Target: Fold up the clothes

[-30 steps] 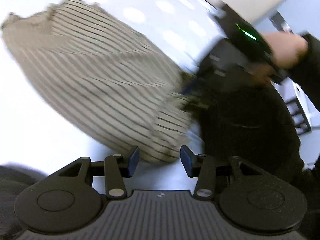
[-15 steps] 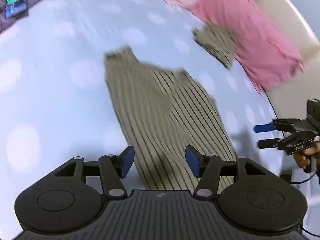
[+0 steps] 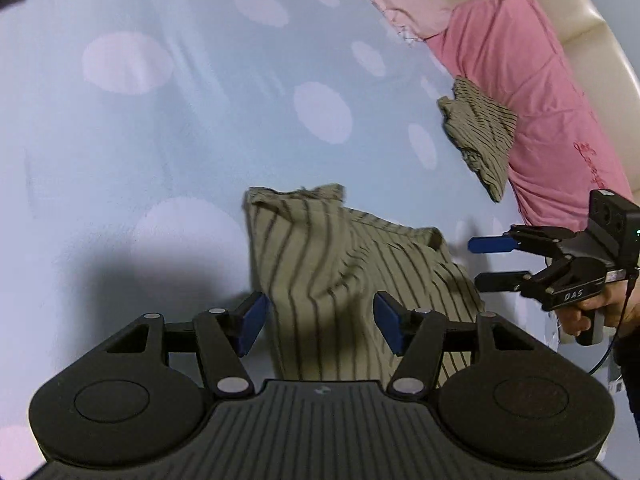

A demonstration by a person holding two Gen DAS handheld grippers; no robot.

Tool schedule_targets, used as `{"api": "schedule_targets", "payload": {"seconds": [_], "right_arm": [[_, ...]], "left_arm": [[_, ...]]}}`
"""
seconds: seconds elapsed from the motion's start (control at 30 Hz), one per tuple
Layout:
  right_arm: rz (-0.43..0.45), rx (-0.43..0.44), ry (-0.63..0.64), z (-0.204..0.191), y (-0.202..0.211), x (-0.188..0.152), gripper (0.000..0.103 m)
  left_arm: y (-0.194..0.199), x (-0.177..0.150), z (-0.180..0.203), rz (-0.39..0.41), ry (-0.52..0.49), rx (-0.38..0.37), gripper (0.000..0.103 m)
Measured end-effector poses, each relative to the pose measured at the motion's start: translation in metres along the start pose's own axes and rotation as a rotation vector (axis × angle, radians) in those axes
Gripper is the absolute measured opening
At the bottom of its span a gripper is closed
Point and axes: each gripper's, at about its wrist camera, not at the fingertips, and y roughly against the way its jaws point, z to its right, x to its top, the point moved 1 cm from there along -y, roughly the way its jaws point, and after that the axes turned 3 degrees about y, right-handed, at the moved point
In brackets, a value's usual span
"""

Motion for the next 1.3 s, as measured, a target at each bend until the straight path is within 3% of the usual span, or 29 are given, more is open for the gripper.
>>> {"api": "schedule_targets", "payload": {"seconds": [0.13,0.27,0.37,0.4,0.43,0.47,0.5,0.53,0.77,0.93,1.1,1.3], "right_arm": [[-0.050,0.014,0.030,0.006,-0.021,0.010,0.078],[-0.103,0.028,0.044,0.010,-0.037,0.014,0.074],[-0.122,0.043,0.073,0.006,-0.043,0.016,0.045],[-0.129,0.039,0.080,0.006,-0.043,0.016,0.020],[-0.135,0.037,0.084,0.006,-0.043,0.017,0.003],[-0.141,0.034,0.088,0.006,-0.042,0.017,0.004],[-0.140,0.036,0.090,0.007,-0.040,0.017,0.003],[-0.132,0.041,0.092,0.007,-0.037,0.018,0.002],[-0.038,0.076,0.098,0.001,0.003,0.015,0.002],[0.045,0.126,0.118,-0.012,0.046,-0.004,0.002],[0.111,0.178,0.161,-0.037,0.092,-0.043,0.002],[0.144,0.204,0.162,-0.067,0.136,-0.110,0.002]], "left_arm": [[-0.014,0.011,-0.012,-0.023,0.013,-0.007,0.057],[-0.024,0.019,-0.015,-0.014,0.056,-0.065,0.058],[-0.030,0.024,-0.011,-0.010,0.055,-0.082,0.058],[-0.030,0.025,-0.010,-0.005,0.058,-0.089,0.054],[-0.030,0.026,-0.010,0.000,0.061,-0.096,0.046],[-0.029,0.027,-0.009,0.003,0.058,-0.098,0.018],[-0.028,0.028,-0.008,0.004,0.054,-0.086,0.004],[-0.025,0.027,-0.006,0.015,0.045,-0.076,0.004],[0.022,0.009,0.034,0.137,-0.087,-0.188,0.001],[0.057,-0.023,0.070,0.163,-0.203,-0.250,0.001],[0.087,-0.064,0.101,0.165,-0.280,-0.295,0.001],[0.106,-0.143,0.140,0.139,-0.385,-0.324,0.001]]}}
